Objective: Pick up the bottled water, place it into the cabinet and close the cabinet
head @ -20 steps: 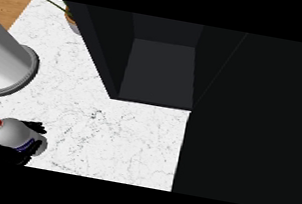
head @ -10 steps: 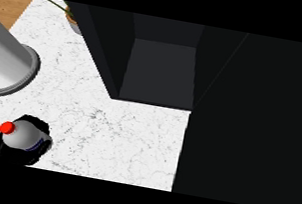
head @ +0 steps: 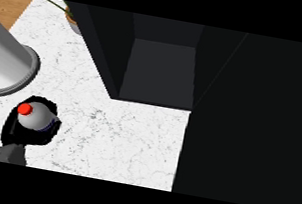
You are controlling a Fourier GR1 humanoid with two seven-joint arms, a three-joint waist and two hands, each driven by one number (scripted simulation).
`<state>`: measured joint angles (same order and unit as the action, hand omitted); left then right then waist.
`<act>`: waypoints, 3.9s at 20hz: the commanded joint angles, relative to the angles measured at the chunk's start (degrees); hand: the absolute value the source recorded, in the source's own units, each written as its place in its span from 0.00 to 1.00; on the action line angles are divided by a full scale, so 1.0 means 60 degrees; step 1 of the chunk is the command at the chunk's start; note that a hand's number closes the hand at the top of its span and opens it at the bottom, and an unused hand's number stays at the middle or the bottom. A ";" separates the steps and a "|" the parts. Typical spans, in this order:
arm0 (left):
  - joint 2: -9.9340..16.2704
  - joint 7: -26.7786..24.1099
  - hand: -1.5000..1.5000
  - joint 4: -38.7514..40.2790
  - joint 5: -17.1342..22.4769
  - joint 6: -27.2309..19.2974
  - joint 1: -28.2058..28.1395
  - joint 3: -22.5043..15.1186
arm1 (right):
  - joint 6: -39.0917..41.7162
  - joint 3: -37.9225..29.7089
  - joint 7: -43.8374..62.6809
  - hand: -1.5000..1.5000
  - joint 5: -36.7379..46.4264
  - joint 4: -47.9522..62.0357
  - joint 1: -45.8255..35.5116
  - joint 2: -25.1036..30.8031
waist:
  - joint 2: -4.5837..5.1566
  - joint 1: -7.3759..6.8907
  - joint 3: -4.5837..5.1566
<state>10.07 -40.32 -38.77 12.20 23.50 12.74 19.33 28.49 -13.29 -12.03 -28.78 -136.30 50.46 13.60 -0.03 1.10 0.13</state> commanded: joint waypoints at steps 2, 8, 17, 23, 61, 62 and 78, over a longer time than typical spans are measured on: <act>0.0343 0.0520 1.00 -0.0695 0.0096 0.0516 0.0054 -0.0228 | -0.0514 -0.0262 0.0937 0.00 -0.1479 -0.2022 0.0486 0.0064 | -0.0015 -0.0137 -0.0012; -0.1342 0.1514 1.00 -0.2861 -0.0293 -0.1167 0.0064 -0.1252 | -0.0340 -0.0224 0.0457 0.00 -0.1054 -0.1581 0.0503 -0.0078 | -0.0064 -0.0161 -0.0028; -0.1670 0.2945 1.00 -0.4757 0.0537 -0.3846 0.0158 -0.3853 | -0.0373 -0.0501 0.0523 0.00 -0.1467 -0.1738 0.0514 0.0316 | -0.0053 -0.0066 -0.0012; -0.1677 0.3595 1.00 -0.5141 0.0943 -0.5899 0.1089 -0.5190 | -0.0431 -0.0556 0.0639 0.00 -0.1808 -0.1583 0.0320 0.0485 | -0.0010 -0.0008 -0.0007; -0.1549 0.2768 1.00 0.2756 0.1030 -0.9227 0.7762 -0.4588 | 0.0031 -0.0634 0.0248 0.00 -0.2217 -0.0553 -0.0129 0.0921 | 0.0206 0.0443 -0.0002; -0.1675 0.2556 0.00 0.2999 0.0945 -0.9303 0.7668 -0.4712 | 0.0203 -0.0575 0.0170 0.00 -0.2182 -0.0599 -0.0170 0.0979 | 0.0217 0.0499 -0.0002; -0.1676 0.1296 0.00 0.4281 0.1159 -0.8794 0.8435 -0.4188 | 0.0279 -0.0420 0.0098 0.00 -0.1915 -0.0646 -0.0091 0.0839 | 0.0212 0.0675 0.0003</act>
<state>0.19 -28.14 -12.61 17.98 -30.99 65.14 -6.31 30.77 -16.70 -13.45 -38.44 -133.40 47.55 19.84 1.44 4.90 0.13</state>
